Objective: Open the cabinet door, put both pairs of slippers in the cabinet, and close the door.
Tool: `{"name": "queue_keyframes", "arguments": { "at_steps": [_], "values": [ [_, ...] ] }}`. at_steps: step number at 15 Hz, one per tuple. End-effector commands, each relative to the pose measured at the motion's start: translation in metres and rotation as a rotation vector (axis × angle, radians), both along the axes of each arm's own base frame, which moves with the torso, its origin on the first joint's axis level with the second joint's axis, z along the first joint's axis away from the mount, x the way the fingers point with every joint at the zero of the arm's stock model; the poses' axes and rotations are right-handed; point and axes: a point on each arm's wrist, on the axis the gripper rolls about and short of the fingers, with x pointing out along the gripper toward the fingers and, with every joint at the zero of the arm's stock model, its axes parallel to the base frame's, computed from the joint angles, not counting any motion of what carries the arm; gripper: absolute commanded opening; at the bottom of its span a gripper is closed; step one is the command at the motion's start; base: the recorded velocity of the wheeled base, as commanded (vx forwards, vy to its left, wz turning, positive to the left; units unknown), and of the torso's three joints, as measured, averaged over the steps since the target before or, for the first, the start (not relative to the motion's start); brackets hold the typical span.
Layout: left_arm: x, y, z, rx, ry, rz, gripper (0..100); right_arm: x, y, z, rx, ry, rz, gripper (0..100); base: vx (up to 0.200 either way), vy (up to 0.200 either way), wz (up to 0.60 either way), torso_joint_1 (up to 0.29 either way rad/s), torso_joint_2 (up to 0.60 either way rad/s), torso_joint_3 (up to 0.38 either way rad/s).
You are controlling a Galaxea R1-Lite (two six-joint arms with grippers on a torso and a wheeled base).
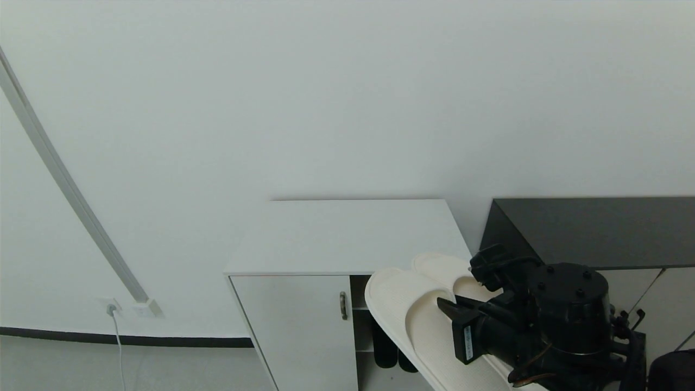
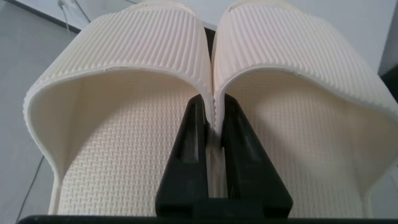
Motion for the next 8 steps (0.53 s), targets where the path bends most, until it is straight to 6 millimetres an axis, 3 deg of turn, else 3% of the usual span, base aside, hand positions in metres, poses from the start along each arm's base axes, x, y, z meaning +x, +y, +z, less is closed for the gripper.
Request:
{"name": "queue_keyframes", "arguments": {
  "at_steps": [1, 8],
  "values": [
    [0.0001, 0.0000, 0.0001, 0.000, 0.001, 0.000, 0, -0.0009, -0.0002, -0.0003, 0.001, 0.002, 0.001, 0, 0.000, 0.000, 0.00, 0.000, 0.00, 0.000],
    [0.0001, 0.0000, 0.0001, 0.000, 0.001, 0.000, 0, -0.0054, -0.0005, -0.0040, -0.010, 0.015, 0.023, 0, 0.000, 0.000, 0.00, -0.016, 0.04, 0.022]
  ]
}}
